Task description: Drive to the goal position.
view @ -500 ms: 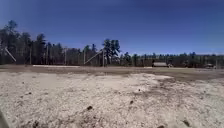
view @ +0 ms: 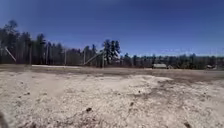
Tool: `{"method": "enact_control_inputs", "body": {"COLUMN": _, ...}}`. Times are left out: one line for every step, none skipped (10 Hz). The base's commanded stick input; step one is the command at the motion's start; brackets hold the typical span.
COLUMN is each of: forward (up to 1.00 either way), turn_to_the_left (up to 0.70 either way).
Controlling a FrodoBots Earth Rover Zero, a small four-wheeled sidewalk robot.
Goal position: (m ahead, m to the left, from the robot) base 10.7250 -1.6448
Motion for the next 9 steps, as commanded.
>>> {"method": "enact_control_inputs", "body": {"forward": 0.7, "turn_to_the_left": 0.0}}
{"method": "enact_control_inputs", "body": {"forward": 0.7, "turn_to_the_left": 0.0}}
{"method": "enact_control_inputs", "body": {"forward": 0.7, "turn_to_the_left": 0.0}}
{"method": "enact_control_inputs", "body": {"forward": 0.7, "turn_to_the_left": 0.0}}
{"method": "enact_control_inputs", "body": {"forward": 0.7, "turn_to_the_left": 0.0}}
{"method": "enact_control_inputs", "body": {"forward": 0.7, "turn_to_the_left": 0.0}}
{"method": "enact_control_inputs", "body": {"forward": 0.7, "turn_to_the_left": 0.0}}
{"method": "enact_control_inputs", "body": {"forward": 0.7, "turn_to_the_left": 0.0}}
{"method": "enact_control_inputs", "body": {"forward": 0.7, "turn_to_the_left": 0.0}}
